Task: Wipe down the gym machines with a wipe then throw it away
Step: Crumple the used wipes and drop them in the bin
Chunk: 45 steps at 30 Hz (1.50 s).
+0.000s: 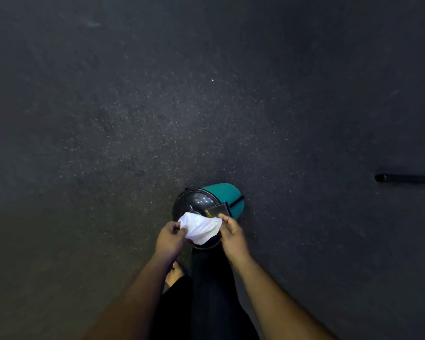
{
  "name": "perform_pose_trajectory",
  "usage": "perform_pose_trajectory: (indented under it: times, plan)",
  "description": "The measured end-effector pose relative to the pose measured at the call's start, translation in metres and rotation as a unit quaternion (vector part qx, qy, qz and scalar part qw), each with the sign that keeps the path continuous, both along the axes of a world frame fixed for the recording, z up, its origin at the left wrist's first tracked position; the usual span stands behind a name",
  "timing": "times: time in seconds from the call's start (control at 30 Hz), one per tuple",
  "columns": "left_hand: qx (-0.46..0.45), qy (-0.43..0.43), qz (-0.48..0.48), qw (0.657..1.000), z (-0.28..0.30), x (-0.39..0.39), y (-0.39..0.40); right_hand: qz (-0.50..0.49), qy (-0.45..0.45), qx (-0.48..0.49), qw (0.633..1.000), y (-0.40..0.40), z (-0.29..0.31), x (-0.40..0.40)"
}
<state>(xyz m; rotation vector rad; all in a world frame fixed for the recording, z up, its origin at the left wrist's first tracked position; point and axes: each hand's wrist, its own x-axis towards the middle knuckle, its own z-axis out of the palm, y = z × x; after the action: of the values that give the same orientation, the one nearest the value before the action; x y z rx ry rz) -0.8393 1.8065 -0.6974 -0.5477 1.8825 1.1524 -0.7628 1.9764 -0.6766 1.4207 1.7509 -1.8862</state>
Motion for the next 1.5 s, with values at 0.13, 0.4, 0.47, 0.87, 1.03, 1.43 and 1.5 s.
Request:
perform_pose_trajectory:
  times: [0.13, 0.4, 0.47, 0.87, 1.03, 1.43, 1.5]
  plan:
    - [-0.034, 0.015, 0.025, 0.999, -0.114, 0.018, -0.046, 0.271, -0.075, 0.171, 0.944, -0.008, -0.06, -0.012]
    - [-0.028, 0.034, 0.02, 0.999, -0.113, 0.002, -0.004, 0.463, -0.2, 0.274, 0.819, 0.02, -0.136, -0.01]
    - [-0.038, 0.029, 0.024, 0.999, -0.124, 0.005, -0.006, 0.461, -0.198, 0.305, 0.81, 0.029, -0.145, -0.005]
    - [-0.011, 0.047, -0.008, 0.999, -0.161, 0.017, 0.026, 0.299, -0.251, 0.352, 0.85, 0.1, -0.202, 0.011]
    - [-0.008, 0.054, -0.016, 0.998, -0.162, 0.026, 0.035, 0.34, -0.23, 0.37, 0.833, 0.096, -0.204, 0.021]
    - [0.018, 0.062, 0.039, 0.997, -0.166, 0.04, 0.038, 0.47, -0.226, 0.441, 0.731, 0.062, -0.224, 0.052]
    - [0.019, 0.063, 0.04, 0.997, -0.165, 0.043, 0.039, 0.48, -0.223, 0.451, 0.719, 0.063, -0.223, 0.053]
